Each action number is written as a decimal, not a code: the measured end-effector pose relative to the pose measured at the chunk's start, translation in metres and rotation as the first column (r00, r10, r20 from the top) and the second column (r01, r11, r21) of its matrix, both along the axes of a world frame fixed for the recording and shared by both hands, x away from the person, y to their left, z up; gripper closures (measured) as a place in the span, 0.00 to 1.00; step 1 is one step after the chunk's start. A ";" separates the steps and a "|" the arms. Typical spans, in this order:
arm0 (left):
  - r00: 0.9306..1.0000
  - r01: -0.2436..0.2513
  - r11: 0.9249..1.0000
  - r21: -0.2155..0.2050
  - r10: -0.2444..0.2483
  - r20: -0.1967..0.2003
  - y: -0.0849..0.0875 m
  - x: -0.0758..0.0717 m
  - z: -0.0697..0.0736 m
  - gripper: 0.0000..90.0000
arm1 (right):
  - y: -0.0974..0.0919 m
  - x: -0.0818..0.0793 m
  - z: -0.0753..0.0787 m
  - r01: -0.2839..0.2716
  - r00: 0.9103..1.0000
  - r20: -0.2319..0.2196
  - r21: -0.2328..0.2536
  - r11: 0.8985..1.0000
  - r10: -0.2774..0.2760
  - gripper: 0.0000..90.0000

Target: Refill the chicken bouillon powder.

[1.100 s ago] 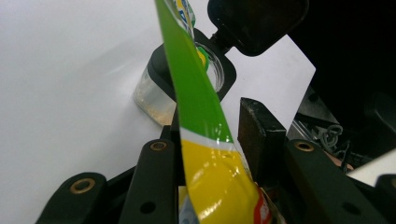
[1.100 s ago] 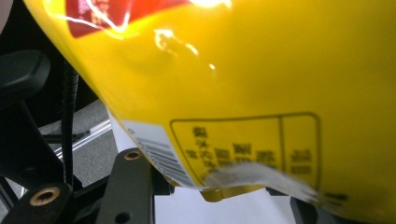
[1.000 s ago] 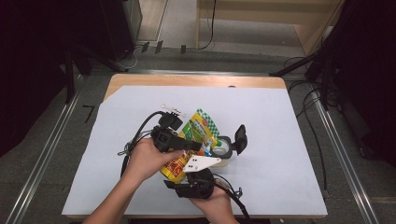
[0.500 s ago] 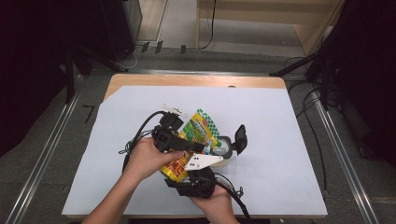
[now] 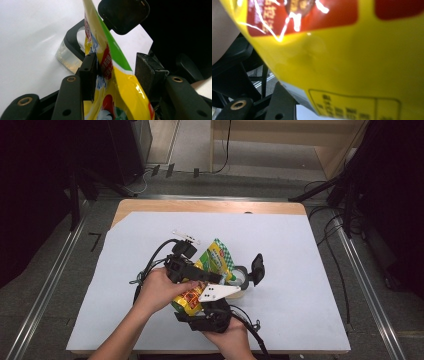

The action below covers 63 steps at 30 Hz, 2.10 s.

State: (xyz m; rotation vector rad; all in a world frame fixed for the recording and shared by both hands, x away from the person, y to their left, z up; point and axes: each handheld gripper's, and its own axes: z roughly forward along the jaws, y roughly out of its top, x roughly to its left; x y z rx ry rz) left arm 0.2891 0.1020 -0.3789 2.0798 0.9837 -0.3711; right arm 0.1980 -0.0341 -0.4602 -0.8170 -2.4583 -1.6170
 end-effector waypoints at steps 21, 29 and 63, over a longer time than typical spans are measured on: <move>0.998 -0.042 0.999 0.032 0.043 -0.050 -0.007 0.002 0.006 0.59 | -0.002 0.000 0.005 0.020 1.000 -0.003 0.001 1.000 -0.020 0.69; 0.993 -0.034 0.996 0.078 0.043 -0.113 -0.011 0.013 0.012 0.66 | -0.004 0.000 0.010 0.025 1.000 -0.007 0.028 0.999 -0.024 0.66; 0.994 -0.058 0.995 0.079 0.065 -0.091 -0.011 0.012 0.019 0.72 | -0.005 0.006 0.013 0.016 1.000 -0.001 0.031 0.999 -0.016 0.64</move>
